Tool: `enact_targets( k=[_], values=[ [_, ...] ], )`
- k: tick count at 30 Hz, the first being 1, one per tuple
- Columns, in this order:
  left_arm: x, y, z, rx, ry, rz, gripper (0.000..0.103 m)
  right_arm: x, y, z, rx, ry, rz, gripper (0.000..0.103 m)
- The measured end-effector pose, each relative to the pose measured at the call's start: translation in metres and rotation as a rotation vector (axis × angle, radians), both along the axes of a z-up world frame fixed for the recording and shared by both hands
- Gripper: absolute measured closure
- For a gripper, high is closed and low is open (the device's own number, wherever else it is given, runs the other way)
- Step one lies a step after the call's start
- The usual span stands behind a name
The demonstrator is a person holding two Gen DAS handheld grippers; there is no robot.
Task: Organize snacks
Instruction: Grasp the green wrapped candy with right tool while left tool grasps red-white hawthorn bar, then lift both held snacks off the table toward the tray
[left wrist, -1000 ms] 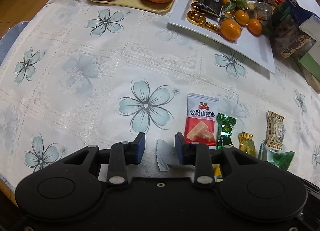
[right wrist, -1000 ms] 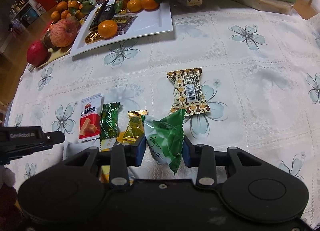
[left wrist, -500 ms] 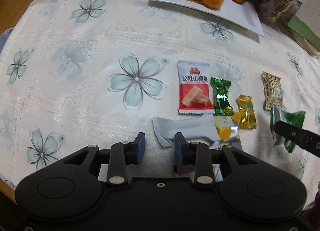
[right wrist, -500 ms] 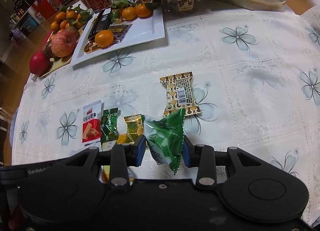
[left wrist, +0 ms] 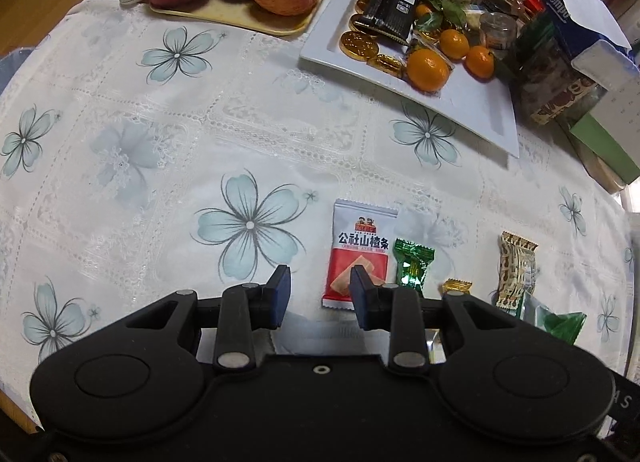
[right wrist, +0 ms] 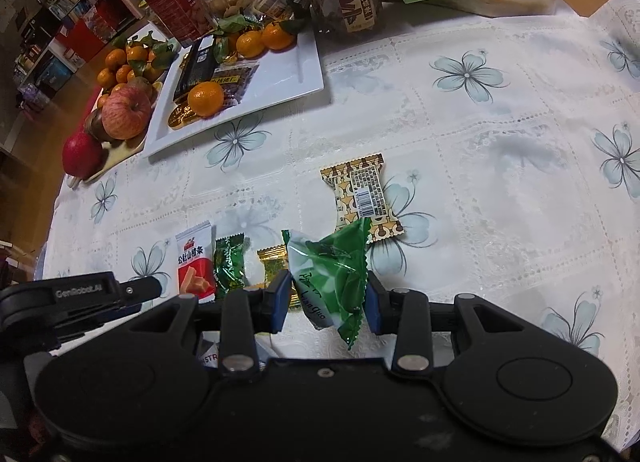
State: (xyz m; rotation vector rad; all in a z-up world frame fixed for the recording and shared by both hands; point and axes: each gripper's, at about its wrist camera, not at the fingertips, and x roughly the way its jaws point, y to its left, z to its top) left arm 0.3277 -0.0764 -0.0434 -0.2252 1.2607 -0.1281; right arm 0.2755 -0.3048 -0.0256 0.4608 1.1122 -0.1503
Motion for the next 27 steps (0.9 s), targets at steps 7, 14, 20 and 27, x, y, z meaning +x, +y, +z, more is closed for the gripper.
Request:
enact_targets(
  k=[7, 14, 20, 27],
  values=[
    [0.005, -0.023, -0.007, 0.013, -0.045, -0.063, 0.061, 0.0, 0.004, 0.009, -0.009, -0.02, 0.02, 0.063],
    [0.008, -0.04, -0.019, 0.072, -0.038, -0.097, 0.058, -0.001, 0.0, 0.016, 0.015, -0.031, 0.011, 0.063],
    [0.012, -0.045, -0.026, 0.102, -0.04, -0.097, 0.054, -0.001, -0.002, 0.016, 0.021, -0.033, -0.001, 0.063],
    [0.01, -0.05, -0.027, 0.127, -0.054, -0.114, 0.057, 0.0, -0.002, 0.016, 0.023, -0.032, -0.002, 0.063]
  ],
)
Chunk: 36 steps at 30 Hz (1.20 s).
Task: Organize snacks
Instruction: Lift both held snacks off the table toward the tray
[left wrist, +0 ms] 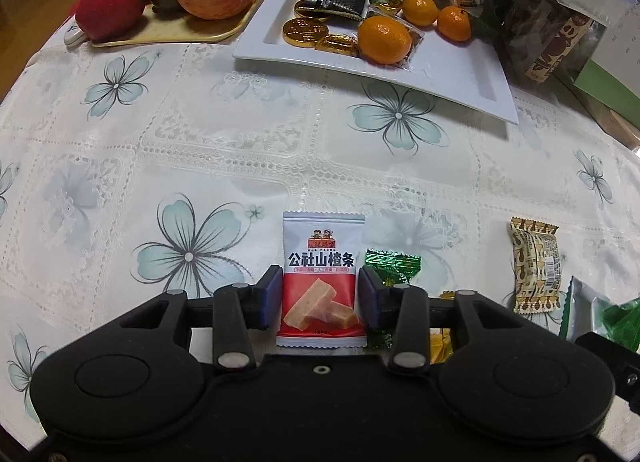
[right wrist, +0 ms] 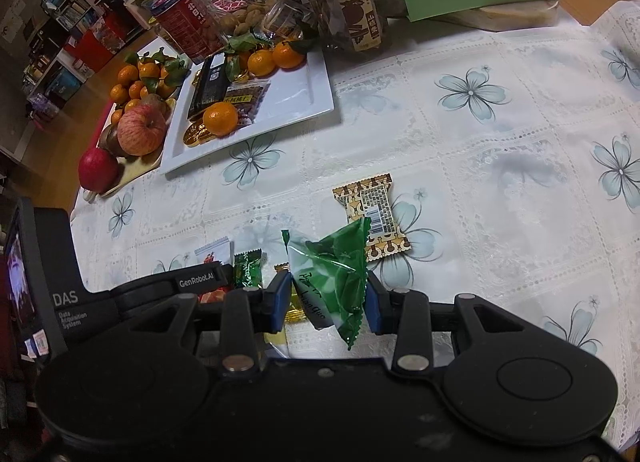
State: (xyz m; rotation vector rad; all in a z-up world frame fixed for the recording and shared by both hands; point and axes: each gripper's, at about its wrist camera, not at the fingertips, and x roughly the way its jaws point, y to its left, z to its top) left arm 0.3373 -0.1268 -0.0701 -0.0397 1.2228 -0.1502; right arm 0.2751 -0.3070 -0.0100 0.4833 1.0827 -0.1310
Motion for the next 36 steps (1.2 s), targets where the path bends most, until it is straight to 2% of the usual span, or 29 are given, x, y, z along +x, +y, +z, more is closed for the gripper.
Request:
enact_targets(
  k=[1, 4, 8, 14, 19, 27, 31, 36],
  values=[
    [-0.001, 0.0, 0.001, -0.002, -0.005, -0.002, 0.061, 0.0, 0.0, 0.0, -0.001, -0.002, 0.001, 0.063],
    [-0.006, 0.005, 0.008, -0.037, -0.019, 0.012, 0.061, -0.001, -0.001, 0.001, -0.007, -0.008, 0.0, 0.063],
    [-0.021, 0.007, 0.03, -0.054, -0.082, -0.016, 0.061, -0.007, -0.005, 0.003, -0.008, -0.025, -0.011, 0.063],
    [-0.071, 0.016, 0.059, -0.097, -0.138, -0.103, 0.061, -0.017, -0.012, 0.006, -0.027, -0.059, -0.038, 0.063],
    [-0.118, 0.022, 0.071, -0.09, -0.211, -0.155, 0.061, -0.034, -0.017, 0.009, -0.038, -0.099, -0.078, 0.064],
    [-0.192, 0.046, 0.078, -0.08, -0.292, -0.189, 0.061, -0.102, -0.005, 0.03, -0.086, -0.271, -0.1, 0.064],
    [-0.218, 0.056, 0.075, -0.091, -0.274, -0.179, 0.061, -0.149, 0.005, 0.03, -0.069, -0.331, -0.106, 0.064],
    [-0.249, 0.065, 0.069, -0.116, -0.247, -0.169, 0.061, -0.204, 0.023, 0.023, -0.081, -0.357, -0.106, 0.064]
  ],
)
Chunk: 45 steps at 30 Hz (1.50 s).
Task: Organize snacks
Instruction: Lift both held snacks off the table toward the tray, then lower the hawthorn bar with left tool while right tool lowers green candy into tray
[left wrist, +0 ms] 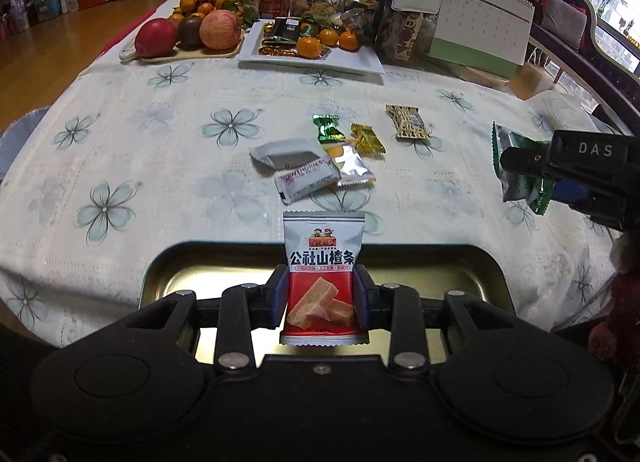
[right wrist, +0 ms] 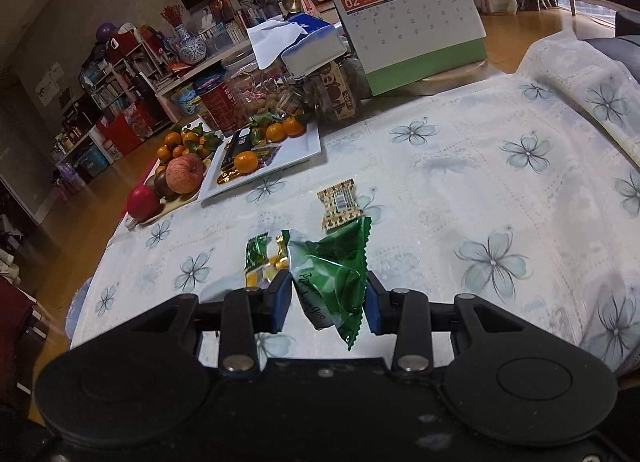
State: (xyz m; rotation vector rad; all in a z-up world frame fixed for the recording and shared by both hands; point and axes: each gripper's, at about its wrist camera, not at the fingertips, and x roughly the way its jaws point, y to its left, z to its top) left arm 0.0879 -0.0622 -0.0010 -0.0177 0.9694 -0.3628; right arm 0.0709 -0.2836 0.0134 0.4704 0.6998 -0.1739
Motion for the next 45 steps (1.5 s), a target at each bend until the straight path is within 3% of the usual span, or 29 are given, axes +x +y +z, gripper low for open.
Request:
enact_targets(
  k=[11, 23, 30, 45],
  values=[
    [-0.052, 0.014, -0.013, -0.083, 0.125, -0.012, 0.061, -0.079, 0.029, -0.026, 0.134, 0.038, -0.043, 0.064],
    [-0.057, 0.032, -0.021, -0.157, 0.243, 0.037, 0.061, -0.128, 0.048, -0.033, 0.153, 0.08, -0.009, 0.063],
    [-0.058, 0.036, -0.03, -0.153, 0.301, 0.051, 0.061, -0.14, 0.05, -0.039, 0.143, 0.143, -0.017, 0.063],
    [-0.066, 0.023, -0.024, -0.09, 0.254, -0.01, 0.061, -0.137, 0.054, -0.043, 0.112, 0.177, -0.014, 0.063]
  ],
)
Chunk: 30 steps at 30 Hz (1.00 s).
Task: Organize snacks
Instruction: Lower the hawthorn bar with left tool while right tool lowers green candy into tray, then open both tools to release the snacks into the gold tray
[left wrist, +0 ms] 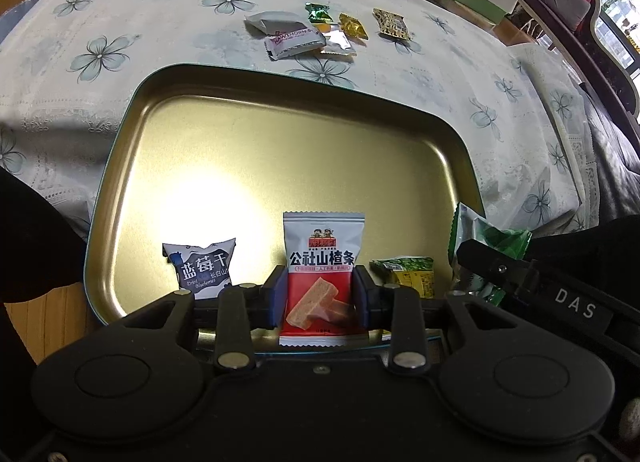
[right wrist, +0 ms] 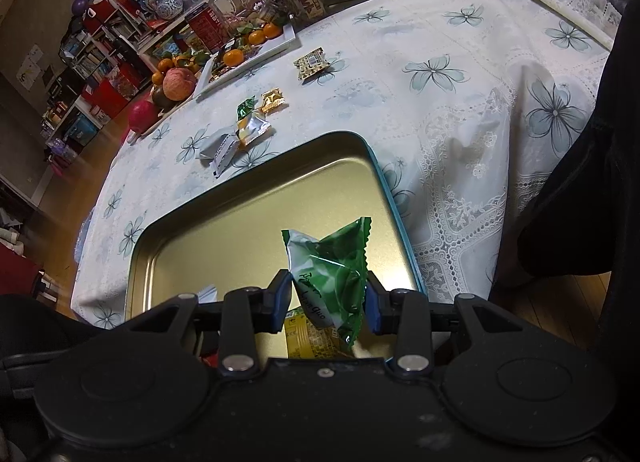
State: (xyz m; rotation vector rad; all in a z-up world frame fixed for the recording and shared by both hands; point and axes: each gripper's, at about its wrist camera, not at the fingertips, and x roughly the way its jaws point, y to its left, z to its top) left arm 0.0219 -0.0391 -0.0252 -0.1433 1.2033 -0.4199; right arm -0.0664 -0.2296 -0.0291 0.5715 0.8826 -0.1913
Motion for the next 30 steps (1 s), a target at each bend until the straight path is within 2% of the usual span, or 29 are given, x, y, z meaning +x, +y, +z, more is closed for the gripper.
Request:
enact_targets(
  k=[10, 30],
  values=[
    [-0.0021, -0.0015, 0.0043, 0.003, -0.026, -0.008, 0.059, 0.0003, 0.0008, -0.0003, -0.004, 0.002, 0.002, 0.063],
    [-0.0003, 0.0018, 0.0042, 0.0, -0.022, 0.016, 0.059, 0.0008, -0.0013, -0.0015, 0.004, 0.007, -0.002, 0.061]
  ],
)
